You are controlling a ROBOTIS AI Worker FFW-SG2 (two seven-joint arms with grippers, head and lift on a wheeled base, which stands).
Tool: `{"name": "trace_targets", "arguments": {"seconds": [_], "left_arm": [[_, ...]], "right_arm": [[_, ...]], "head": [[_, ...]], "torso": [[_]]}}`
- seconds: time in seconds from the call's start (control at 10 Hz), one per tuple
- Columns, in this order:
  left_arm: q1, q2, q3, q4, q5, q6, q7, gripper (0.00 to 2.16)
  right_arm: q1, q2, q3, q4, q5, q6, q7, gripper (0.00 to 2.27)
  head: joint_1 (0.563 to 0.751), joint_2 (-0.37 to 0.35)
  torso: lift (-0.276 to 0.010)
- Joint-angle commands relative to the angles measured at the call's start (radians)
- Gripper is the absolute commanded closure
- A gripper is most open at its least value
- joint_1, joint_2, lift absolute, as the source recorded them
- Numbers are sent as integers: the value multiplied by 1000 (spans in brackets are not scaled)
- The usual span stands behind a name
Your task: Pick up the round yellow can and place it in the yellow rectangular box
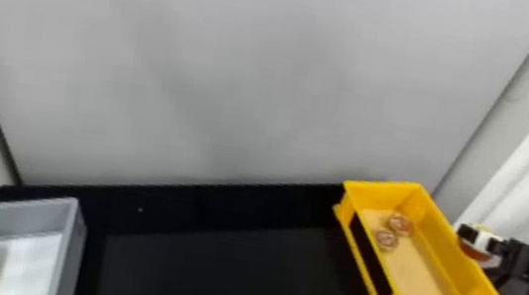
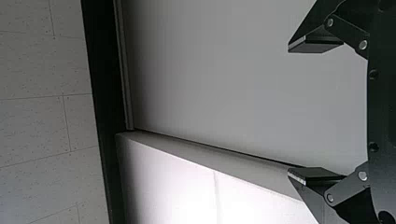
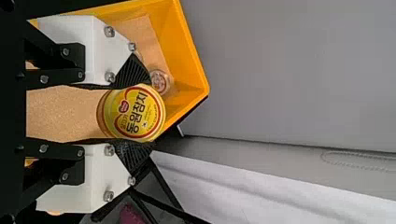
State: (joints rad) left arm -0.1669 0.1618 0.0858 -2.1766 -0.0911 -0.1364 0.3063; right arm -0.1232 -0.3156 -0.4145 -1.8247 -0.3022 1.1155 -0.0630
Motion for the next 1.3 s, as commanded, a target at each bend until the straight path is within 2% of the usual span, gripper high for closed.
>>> {"name": "trace_targets", "arguments": {"seconds": [0.0, 0.2, 0.7, 1.2], "left_arm": [[3, -2, 2, 0, 1, 0, 1, 314], [1, -2, 0, 0, -1, 0, 1, 314], [-6, -2, -9, 3, 1, 1, 1, 314], [-19, -1, -23, 11, 1, -2, -2, 314]], "right_arm": [[27, -37, 17, 168, -118, -176, -6, 773], [24, -68, 74, 320, -192, -313, -6, 773], [-49, -103, 137, 602, -192, -442, 58, 773], [-116, -105, 198, 777, -192, -477, 83, 773]], "head": [[632, -78], [632, -78], [632, -78], [632, -78]], "torso": [[0], [0], [0], [0]]}}
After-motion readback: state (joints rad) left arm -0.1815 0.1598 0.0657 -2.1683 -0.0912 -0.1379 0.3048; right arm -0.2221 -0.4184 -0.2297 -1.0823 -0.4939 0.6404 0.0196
